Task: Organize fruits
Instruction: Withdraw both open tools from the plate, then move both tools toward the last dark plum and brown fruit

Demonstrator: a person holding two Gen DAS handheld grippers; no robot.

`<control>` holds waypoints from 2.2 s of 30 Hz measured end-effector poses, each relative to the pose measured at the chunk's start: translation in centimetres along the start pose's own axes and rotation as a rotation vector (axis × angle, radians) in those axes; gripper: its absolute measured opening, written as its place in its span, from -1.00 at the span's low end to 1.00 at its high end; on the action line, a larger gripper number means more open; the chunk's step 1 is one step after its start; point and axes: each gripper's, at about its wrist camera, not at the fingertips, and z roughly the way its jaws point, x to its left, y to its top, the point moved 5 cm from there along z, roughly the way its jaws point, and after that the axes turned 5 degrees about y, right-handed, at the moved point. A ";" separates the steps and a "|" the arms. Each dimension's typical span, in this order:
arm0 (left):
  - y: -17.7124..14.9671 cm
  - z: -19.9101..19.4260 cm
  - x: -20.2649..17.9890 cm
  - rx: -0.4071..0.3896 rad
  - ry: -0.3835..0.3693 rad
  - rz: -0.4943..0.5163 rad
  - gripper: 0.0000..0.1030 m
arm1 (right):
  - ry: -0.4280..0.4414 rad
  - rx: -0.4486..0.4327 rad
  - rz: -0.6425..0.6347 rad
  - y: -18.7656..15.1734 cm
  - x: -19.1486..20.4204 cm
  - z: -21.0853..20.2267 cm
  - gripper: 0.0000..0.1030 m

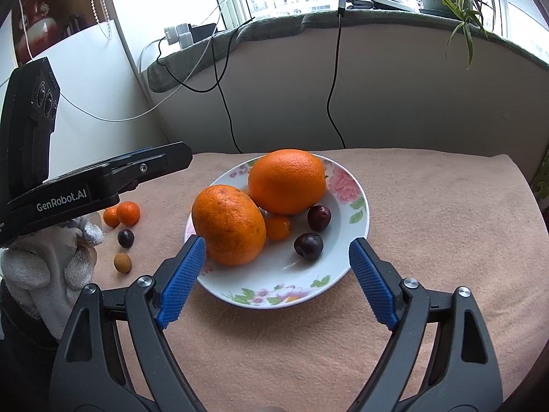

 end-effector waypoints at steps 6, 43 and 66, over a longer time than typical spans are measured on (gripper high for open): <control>0.1 -1.4 -0.1 -0.024 0.013 0.007 0.55 | -0.012 -0.010 -0.020 -0.3 0.8 -0.5 0.71; -9.9 -10.6 10.2 -0.008 0.177 -0.128 0.54 | 0.167 0.046 -0.108 -1.7 8.9 1.8 0.71; -11.0 -5.0 14.0 0.108 0.083 -0.250 -0.07 | 0.265 0.204 -0.337 -5.3 18.4 8.6 0.30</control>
